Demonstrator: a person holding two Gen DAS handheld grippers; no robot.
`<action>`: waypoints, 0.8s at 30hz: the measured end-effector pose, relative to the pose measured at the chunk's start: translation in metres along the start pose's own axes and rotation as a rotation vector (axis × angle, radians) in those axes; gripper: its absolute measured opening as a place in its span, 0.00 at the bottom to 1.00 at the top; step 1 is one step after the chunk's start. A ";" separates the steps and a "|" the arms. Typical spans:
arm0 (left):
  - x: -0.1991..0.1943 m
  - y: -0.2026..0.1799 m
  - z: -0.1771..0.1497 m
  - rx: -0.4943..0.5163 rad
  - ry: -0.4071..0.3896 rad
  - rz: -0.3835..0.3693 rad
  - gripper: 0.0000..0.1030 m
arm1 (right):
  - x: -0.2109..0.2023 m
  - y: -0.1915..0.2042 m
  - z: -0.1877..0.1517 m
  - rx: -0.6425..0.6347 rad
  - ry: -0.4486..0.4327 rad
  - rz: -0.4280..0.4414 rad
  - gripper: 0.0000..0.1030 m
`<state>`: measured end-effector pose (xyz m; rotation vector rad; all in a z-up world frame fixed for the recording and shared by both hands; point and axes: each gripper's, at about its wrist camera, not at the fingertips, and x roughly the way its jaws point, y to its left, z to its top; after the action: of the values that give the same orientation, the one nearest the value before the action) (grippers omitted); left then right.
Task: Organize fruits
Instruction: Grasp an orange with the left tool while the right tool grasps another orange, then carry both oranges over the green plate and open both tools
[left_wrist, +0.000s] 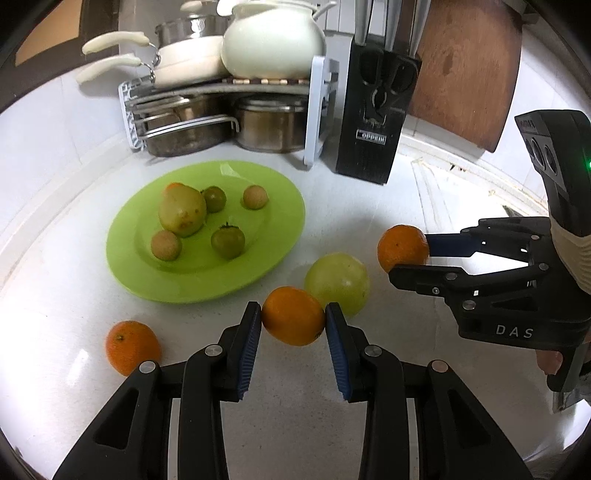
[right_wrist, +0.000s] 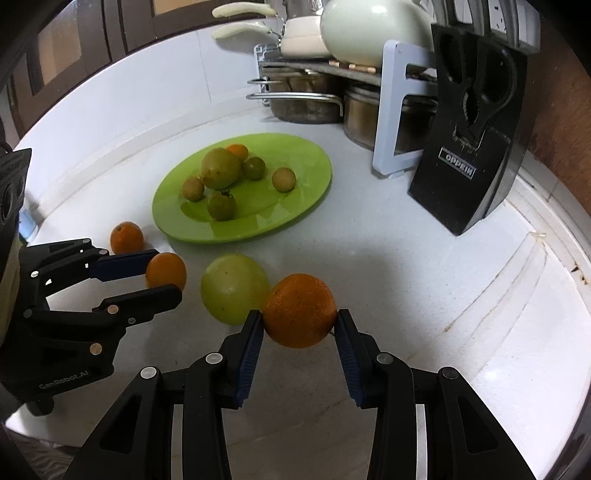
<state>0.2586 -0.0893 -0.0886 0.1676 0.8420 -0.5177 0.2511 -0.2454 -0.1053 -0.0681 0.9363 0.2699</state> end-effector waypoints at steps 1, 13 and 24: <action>-0.003 0.000 0.001 -0.002 -0.007 0.001 0.34 | -0.002 0.001 0.001 0.001 -0.005 0.001 0.40; -0.039 0.011 0.008 -0.012 -0.087 0.026 0.34 | -0.031 0.020 0.015 0.005 -0.099 0.003 0.40; -0.069 0.030 0.018 -0.005 -0.151 0.088 0.34 | -0.042 0.039 0.035 0.007 -0.165 0.025 0.40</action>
<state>0.2478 -0.0441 -0.0270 0.1579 0.6856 -0.4400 0.2449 -0.2097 -0.0480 -0.0272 0.7749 0.2905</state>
